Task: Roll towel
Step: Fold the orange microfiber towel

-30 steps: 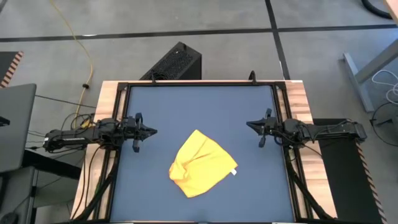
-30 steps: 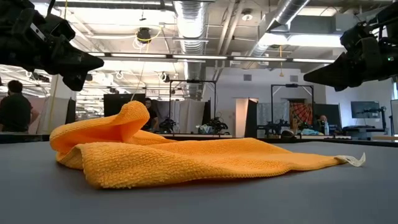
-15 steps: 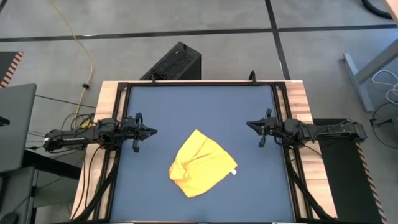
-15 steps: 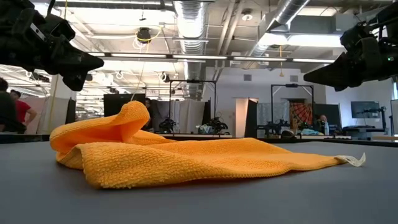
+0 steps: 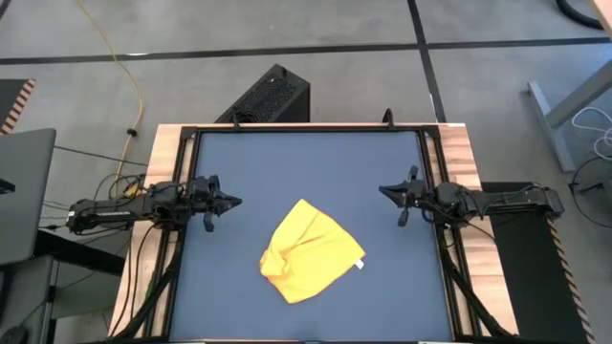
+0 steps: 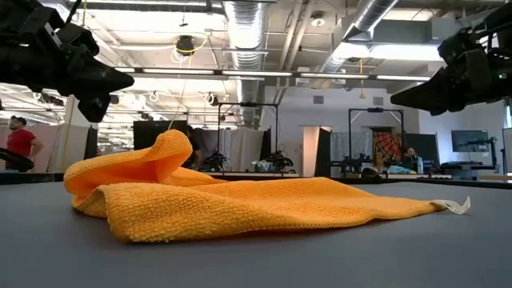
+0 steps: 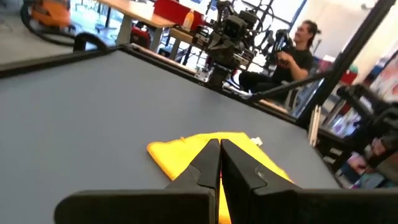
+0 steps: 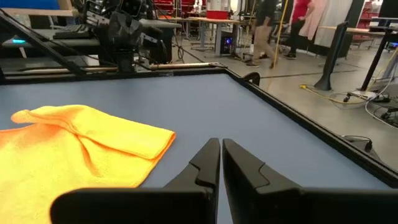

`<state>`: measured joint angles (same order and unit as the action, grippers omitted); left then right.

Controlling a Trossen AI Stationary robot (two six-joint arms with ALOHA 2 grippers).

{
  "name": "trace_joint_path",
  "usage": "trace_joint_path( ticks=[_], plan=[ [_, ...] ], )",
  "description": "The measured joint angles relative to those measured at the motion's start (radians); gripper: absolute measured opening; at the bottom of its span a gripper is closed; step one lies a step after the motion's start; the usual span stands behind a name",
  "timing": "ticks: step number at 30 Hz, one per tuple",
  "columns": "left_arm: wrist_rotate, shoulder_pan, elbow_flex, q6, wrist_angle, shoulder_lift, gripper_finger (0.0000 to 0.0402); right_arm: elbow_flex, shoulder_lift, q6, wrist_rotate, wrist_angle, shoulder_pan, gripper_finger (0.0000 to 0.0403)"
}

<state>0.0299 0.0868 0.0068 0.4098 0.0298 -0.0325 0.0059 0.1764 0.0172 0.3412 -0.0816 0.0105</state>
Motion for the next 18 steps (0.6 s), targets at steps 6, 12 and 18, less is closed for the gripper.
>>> trace_joint_path(
  ticks=[6,12,18],
  plan=[
    [0.143,0.0,0.0,0.03,0.026,0.0,0.0,0.0,0.0,0.119,0.002,-0.126,-0.004,0.0046],
    [0.171,0.0,0.0,0.057,0.029,0.0,0.0,0.0,0.0,0.194,0.002,-0.238,-0.008,0.0046],
    [0.195,0.0,0.0,0.069,0.032,0.0,0.0,0.0,0.027,0.204,-0.003,-0.277,0.004,0.0046]
  ],
)
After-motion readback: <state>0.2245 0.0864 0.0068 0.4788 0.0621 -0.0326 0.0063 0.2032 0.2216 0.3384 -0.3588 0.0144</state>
